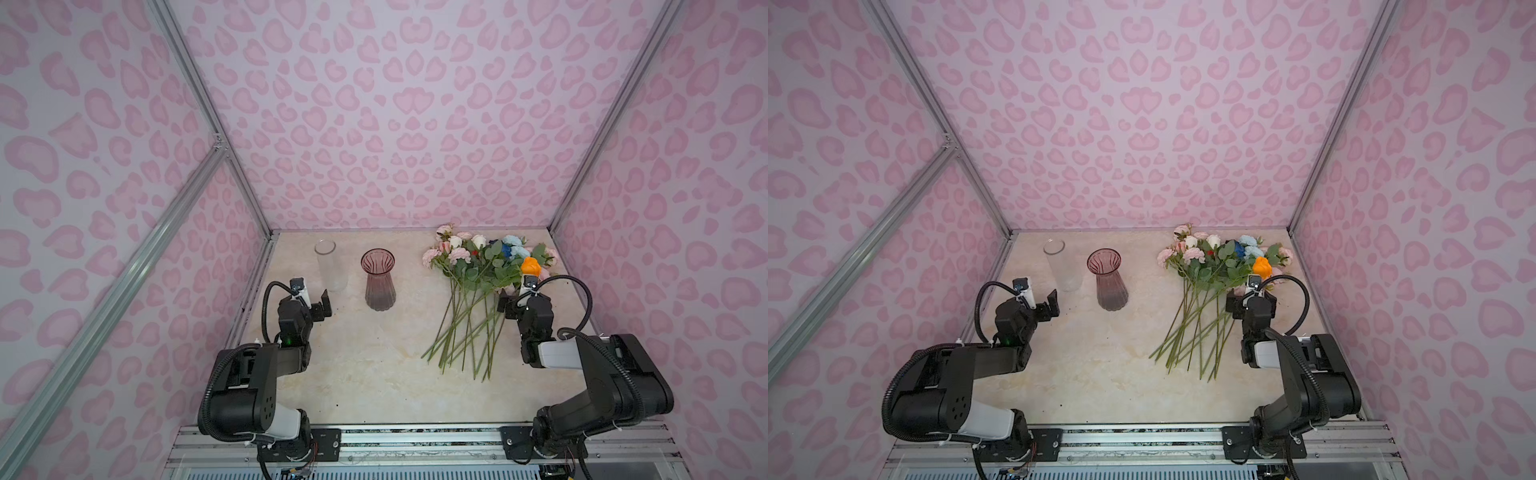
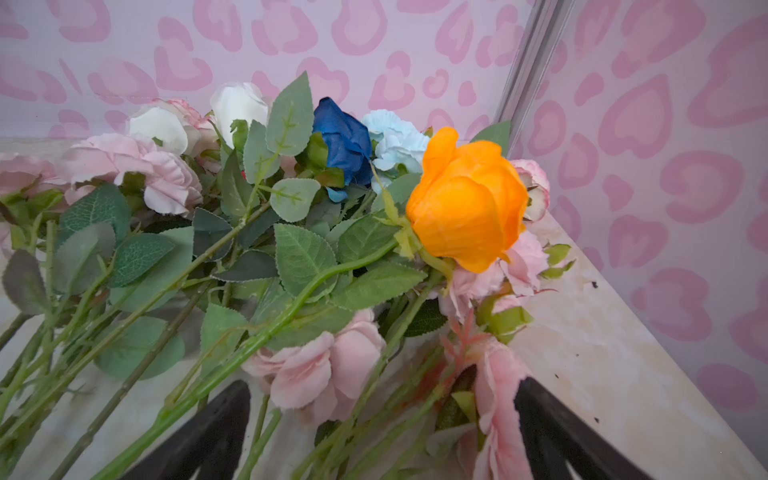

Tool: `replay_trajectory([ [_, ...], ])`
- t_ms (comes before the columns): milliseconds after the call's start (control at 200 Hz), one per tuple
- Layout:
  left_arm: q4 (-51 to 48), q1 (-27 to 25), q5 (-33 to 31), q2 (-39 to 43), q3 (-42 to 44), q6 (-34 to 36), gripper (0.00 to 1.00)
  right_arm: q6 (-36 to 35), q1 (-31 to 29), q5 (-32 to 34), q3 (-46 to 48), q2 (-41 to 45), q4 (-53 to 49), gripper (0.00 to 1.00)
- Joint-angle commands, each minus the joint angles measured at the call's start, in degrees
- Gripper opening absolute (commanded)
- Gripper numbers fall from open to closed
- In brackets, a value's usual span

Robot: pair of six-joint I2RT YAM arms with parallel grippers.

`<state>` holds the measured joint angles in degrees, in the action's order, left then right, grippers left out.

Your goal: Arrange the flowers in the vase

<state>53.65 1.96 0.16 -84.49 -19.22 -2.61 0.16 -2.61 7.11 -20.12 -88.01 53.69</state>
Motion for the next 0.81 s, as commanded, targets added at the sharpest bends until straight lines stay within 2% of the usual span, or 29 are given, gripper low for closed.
replay_trajectory([
  [0, 1.2, 0.0, 0.1, 0.1, -0.2, 0.2, 0.98, -0.3, -0.1, 0.6, 0.0, -0.1, 0.4, 1.00],
  [805, 1.2, 0.0, 0.1, 0.1, -0.2, 0.1, 0.98, -0.2, 0.1, 0.5, 0.0, 0.0, 0.4, 1.00],
])
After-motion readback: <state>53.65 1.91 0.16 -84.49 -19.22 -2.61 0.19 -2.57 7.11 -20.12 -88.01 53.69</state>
